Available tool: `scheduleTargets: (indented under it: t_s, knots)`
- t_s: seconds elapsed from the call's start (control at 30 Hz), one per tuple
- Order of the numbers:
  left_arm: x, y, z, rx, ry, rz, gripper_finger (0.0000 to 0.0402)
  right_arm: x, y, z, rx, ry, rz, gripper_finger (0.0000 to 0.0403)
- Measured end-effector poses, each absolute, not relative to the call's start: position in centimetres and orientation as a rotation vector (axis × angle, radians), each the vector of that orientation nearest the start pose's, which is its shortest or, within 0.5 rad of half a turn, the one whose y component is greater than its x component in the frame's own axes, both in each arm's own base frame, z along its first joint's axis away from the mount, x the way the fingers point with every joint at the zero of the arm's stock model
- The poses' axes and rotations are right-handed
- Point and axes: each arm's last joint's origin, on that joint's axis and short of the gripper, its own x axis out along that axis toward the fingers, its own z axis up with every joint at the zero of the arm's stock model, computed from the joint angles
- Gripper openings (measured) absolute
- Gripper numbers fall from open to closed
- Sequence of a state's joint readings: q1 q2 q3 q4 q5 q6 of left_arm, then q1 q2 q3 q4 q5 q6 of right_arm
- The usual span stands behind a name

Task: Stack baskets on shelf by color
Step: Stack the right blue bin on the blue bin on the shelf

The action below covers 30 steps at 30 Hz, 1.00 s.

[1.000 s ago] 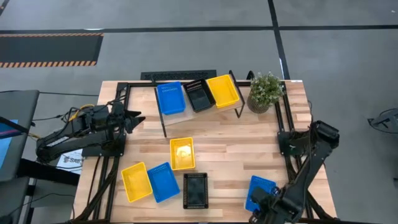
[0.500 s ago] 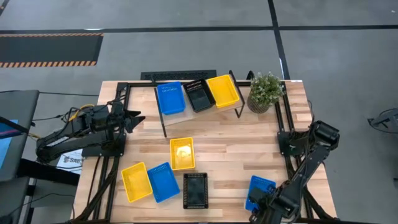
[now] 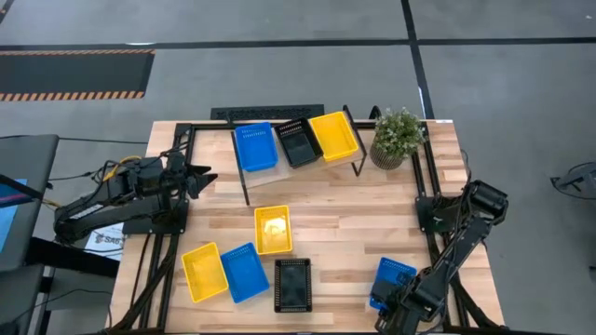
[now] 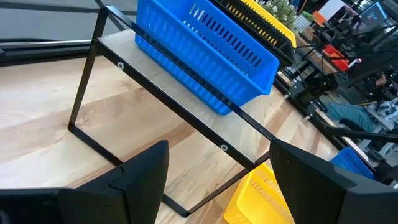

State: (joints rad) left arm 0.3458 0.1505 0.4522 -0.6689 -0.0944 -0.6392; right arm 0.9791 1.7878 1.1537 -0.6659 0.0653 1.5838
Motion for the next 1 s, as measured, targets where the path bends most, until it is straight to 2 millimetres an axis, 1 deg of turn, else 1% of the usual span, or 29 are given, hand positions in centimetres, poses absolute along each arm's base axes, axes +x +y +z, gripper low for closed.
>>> scheduleTargets:
  t_s: [0.07,0.13,0.3,0.33,0.4,0.47,0.57,0.67,0.77,0.9,1.0]
  knots:
    - [6.0,2.5,23.9,-0.668,0.216,0.539,0.0265,19.0,27.4,17.0,0.637,1.394,-0.282,0.018]
    - [6.0,2.5,23.9,-0.667,0.216,0.539,0.0265,19.2,26.9,16.9,0.613,1.422,-0.292,0.0146]
    - [6.0,2.5,23.9,-0.664,0.215,0.543,0.0265,20.6,25.7,16.9,0.543,1.427,-0.249,0.0026]
    - [6.0,2.5,23.9,-0.664,0.215,0.543,0.0265,21.0,25.4,16.9,0.531,1.432,-0.238,0.0016]
    - [6.0,2.5,23.9,-0.662,0.216,0.543,0.0265,21.9,24.9,17.3,0.505,1.433,-0.203,0.0016]
    - [6.0,2.5,23.9,-0.647,0.22,0.541,0.0265,23.2,24.3,18.1,0.469,1.415,-0.142,0.0016]
    - [6.0,2.5,23.9,-0.633,0.22,0.547,0.0265,25.1,22.7,20.9,0.407,1.352,-0.033,0.0007]
    - [6.0,2.5,23.9,-0.63,0.219,0.552,0.0265,26.3,19.9,24.3,0.336,1.297,0.006,0.0013]
    - [6.0,2.5,23.9,-0.619,0.222,0.551,0.0265,26.7,16.6,27.9,0.236,1.242,-0.007,0.001]
    - [6.0,2.5,23.9,-0.609,0.225,0.549,0.0265,26.7,12.2,32.8,0.142,1.133,0.0,0.0008]
    - [6.0,2.5,23.9,-0.61,0.225,0.549,0.0265,26.6,9.4,36.0,0.088,1.041,0.007,0.0011]
